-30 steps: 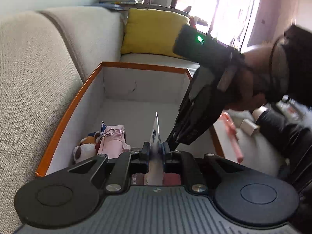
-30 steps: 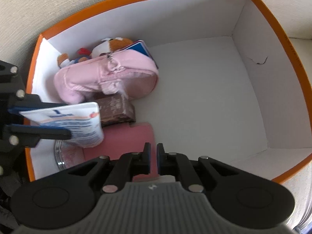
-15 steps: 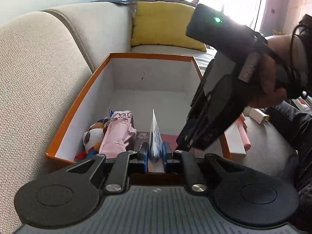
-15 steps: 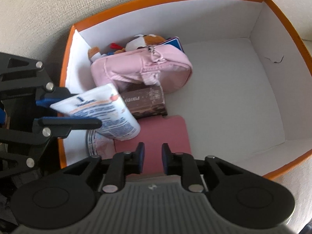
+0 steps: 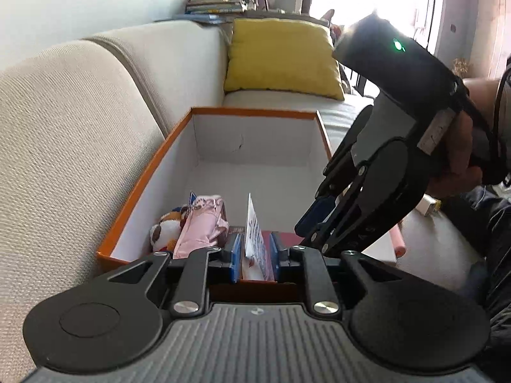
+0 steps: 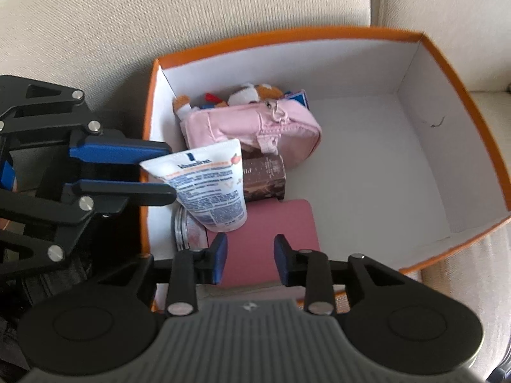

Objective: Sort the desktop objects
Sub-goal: 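Move both grippers out of the box toward the remaining items on the sofa, then grasp the white charger block with the left gripper while the right grasps the yellow tape measure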

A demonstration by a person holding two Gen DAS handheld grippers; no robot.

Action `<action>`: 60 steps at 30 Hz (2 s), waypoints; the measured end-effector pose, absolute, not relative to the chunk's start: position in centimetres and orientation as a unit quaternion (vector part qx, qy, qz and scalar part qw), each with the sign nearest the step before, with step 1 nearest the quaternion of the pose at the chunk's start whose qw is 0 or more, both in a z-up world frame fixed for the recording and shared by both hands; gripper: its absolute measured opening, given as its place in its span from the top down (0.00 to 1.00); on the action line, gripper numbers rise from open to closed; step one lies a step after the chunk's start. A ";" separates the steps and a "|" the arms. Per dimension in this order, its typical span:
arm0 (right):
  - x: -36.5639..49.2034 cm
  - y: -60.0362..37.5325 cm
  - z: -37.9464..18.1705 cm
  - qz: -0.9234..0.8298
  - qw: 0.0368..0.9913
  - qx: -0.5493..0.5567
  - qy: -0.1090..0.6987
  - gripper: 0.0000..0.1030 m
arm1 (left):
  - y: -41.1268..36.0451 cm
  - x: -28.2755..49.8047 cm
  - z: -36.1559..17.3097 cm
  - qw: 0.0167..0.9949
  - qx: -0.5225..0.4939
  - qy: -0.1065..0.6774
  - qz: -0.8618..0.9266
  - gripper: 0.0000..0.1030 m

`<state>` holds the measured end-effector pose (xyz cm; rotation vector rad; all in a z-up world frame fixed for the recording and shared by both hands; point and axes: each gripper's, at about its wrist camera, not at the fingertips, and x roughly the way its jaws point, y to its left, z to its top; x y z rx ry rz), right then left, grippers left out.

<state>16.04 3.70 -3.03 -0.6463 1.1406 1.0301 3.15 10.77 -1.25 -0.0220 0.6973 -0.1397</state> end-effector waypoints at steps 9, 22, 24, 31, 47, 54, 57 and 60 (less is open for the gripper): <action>13.9 -0.1 -0.5 0.437 0.746 -0.225 0.449 0.59 | 9.5 0.7 1.6 0.950 -0.017 0.304 -0.074 0.78; 10.0 -9.4 0.9 0.367 0.841 -0.111 0.382 0.51 | 4.0 0.5 2.4 0.954 -0.004 0.275 -0.117 0.78; 9.5 -11.1 0.2 0.350 0.851 -0.078 0.385 0.50 | 3.2 0.7 2.2 0.954 0.000 0.273 -0.127 0.78; 8.0 -17.3 -2.8 0.246 0.886 0.000 0.393 0.49 | 0.1 1.9 1.0 0.944 0.002 0.288 -0.161 0.78; 7.3 -24.7 -9.3 0.088 0.898 0.040 0.429 0.50 | -5.9 6.3 -4.3 0.909 -0.013 0.372 -0.190 0.77; 9.8 -27.0 -9.7 0.070 0.894 0.022 0.442 0.55 | -8.7 9.2 -5.1 0.896 0.001 0.393 -0.205 0.76; 11.8 -28.2 -9.5 0.064 0.892 -0.008 0.447 0.56 | -10.3 11.0 -5.2 0.888 -0.004 0.403 -0.223 0.75; 14.0 -29.7 -9.7 0.060 0.887 -0.041 0.456 0.61 | -12.3 12.7 -5.2 0.884 -0.002 0.403 -0.236 0.68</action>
